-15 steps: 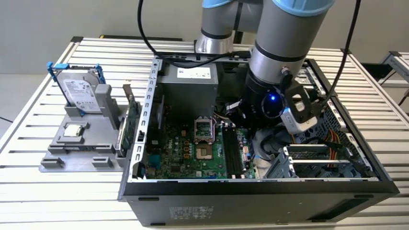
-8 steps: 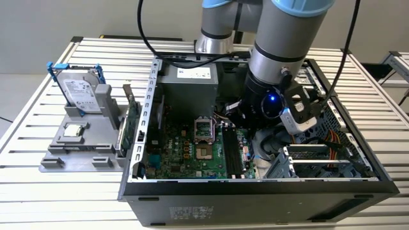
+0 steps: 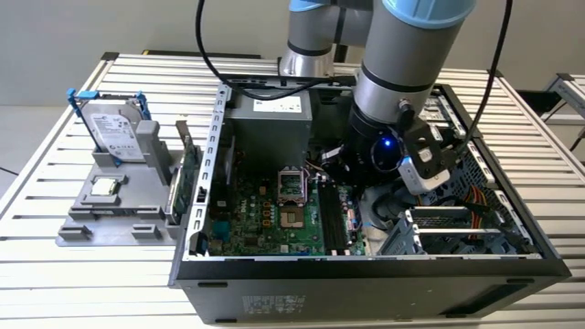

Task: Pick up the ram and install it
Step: 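Insert the ram into the slot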

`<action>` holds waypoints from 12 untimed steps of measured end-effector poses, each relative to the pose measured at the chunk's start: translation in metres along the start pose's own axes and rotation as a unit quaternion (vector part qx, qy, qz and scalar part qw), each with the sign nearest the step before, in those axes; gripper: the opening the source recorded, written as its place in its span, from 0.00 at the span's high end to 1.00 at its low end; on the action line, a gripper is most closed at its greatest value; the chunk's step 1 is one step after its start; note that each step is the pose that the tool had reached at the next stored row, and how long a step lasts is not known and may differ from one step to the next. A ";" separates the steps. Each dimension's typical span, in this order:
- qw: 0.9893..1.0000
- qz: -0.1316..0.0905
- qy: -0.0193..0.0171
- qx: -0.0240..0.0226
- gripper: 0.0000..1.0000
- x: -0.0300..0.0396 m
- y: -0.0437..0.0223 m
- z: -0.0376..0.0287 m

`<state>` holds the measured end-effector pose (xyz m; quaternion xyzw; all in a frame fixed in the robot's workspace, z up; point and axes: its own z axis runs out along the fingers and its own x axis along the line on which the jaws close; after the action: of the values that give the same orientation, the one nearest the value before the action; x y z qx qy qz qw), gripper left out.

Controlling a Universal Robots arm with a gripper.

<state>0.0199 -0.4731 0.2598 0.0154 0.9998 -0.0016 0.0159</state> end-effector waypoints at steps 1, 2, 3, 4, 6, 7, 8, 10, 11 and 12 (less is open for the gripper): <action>1.000 0.000 0.000 0.000 1.00 0.0002 0.0000 0.0008; 1.000 0.000 0.000 0.000 1.00 0.0005 0.0000 0.0019; 1.000 0.000 0.000 0.000 1.00 0.0009 0.0000 0.0033; 1.000 0.000 0.000 0.000 1.00 0.0011 0.0000 0.0045; 1.000 0.000 0.000 0.000 1.00 0.0015 0.0000 0.0070; 1.000 0.000 0.000 0.000 1.00 0.0018 0.0000 0.0081; 1.000 0.000 0.000 0.000 1.00 0.0020 0.0000 0.0093; 1.000 0.000 0.000 0.000 1.00 0.0025 0.0000 0.0116; 1.000 0.000 0.000 0.000 1.00 0.0026 0.0000 0.0125; 1.000 0.000 0.000 0.000 1.00 0.0029 0.0000 0.0135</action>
<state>0.0174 -0.4731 0.2462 0.0152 0.9998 -0.0019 0.0159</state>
